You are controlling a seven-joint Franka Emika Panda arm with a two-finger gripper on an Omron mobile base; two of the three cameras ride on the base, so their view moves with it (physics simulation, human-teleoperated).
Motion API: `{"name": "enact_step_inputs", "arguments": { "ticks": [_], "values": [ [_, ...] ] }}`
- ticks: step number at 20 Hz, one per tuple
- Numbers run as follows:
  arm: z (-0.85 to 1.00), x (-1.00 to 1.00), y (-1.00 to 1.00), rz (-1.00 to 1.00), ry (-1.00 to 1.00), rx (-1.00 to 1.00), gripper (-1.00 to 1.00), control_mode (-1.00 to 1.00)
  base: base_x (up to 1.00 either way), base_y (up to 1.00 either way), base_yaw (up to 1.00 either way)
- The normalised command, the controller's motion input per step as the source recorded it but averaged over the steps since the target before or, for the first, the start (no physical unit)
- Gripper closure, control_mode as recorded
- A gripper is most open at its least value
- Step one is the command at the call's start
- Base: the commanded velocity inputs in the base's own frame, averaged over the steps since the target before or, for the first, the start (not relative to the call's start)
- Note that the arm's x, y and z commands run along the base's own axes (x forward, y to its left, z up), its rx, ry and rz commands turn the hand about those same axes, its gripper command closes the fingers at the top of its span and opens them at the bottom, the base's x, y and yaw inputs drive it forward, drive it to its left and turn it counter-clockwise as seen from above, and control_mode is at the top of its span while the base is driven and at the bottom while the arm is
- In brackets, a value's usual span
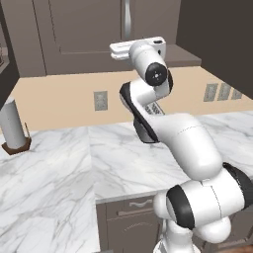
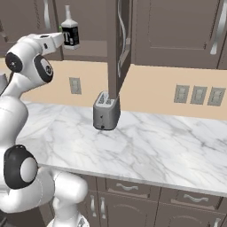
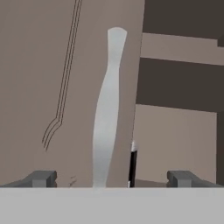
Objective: Open the cabinet directly in front. Then move the liquor and the cup to the dining counter with the candle on it.
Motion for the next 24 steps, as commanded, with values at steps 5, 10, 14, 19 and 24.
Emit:
{"name": "enact_step_inputs", "arguments": {
  "ticks": [5, 10, 14, 19, 24],
  "values": [
    [0.00, 0.36, 0.08, 0.00, 0.00, 0.00, -1.00, -1.00, 0.00, 0.00, 0.00],
    [0.00, 0.36, 0.09, 0.00, 0.00, 0.00, -1.00, -1.00, 0.00, 0.00, 0.00],
    [0.00, 0.38, 0.12, 0.00, 0.00, 0.00, -1.00, -1.00, 0.00, 0.00, 0.00],
    [0.00, 0.38, 0.12, 0.00, 0.00, 0.00, -1.00, -1.00, 0.00, 0.00, 0.00],
    [0.00, 0.39, 0.05, 0.00, 0.00, 0.00, -1.00, -1.00, 0.00, 0.00, 0.00]
  ]
}}
